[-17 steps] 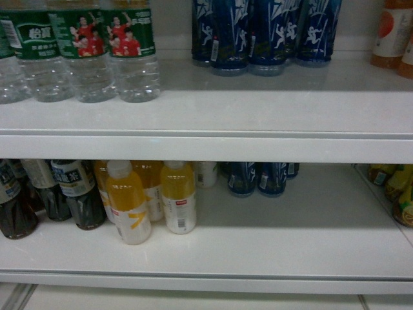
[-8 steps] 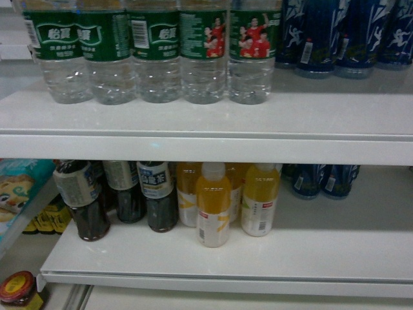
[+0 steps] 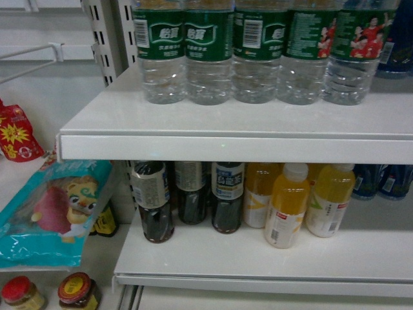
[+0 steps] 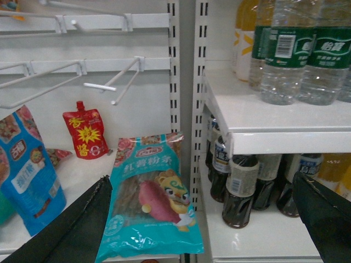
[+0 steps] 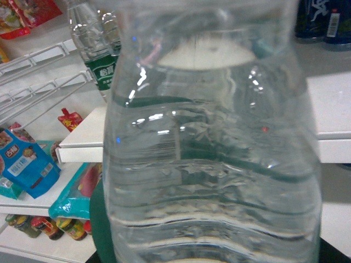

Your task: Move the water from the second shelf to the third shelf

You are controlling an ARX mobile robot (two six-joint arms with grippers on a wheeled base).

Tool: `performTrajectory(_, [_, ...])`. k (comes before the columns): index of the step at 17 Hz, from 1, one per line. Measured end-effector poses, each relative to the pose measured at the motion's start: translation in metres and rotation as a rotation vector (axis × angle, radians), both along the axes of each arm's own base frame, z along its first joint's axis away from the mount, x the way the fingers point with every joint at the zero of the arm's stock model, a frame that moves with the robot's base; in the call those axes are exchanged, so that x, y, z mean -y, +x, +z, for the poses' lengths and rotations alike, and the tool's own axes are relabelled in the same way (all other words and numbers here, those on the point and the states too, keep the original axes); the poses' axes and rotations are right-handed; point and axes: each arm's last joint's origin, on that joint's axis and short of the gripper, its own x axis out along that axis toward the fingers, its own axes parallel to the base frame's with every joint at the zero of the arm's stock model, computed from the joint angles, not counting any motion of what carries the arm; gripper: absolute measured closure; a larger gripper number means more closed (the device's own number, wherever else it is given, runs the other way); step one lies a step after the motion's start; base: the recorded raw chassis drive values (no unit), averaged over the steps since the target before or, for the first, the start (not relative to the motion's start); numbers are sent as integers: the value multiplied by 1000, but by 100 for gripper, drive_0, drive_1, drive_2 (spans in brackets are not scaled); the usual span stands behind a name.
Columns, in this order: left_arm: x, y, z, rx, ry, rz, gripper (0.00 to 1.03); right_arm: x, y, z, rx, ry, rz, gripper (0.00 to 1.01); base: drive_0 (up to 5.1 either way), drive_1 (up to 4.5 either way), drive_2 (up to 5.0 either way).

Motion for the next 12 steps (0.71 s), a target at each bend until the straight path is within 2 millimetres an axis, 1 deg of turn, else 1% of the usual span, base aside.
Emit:
performTrajectory(3, [0, 0, 0, -2, 0, 3, 5, 0, 0, 0, 3, 1, 12, 59, -505, 231, 231])
performTrajectory(11, [0, 0, 0, 2, 0, 0, 5, 0, 0, 0, 0, 0, 2, 59, 0, 0, 0])
performTrajectory(12, [0, 0, 0, 2, 0, 0, 5, 0, 0, 1, -54, -32, -23, 59, 0, 0, 0])
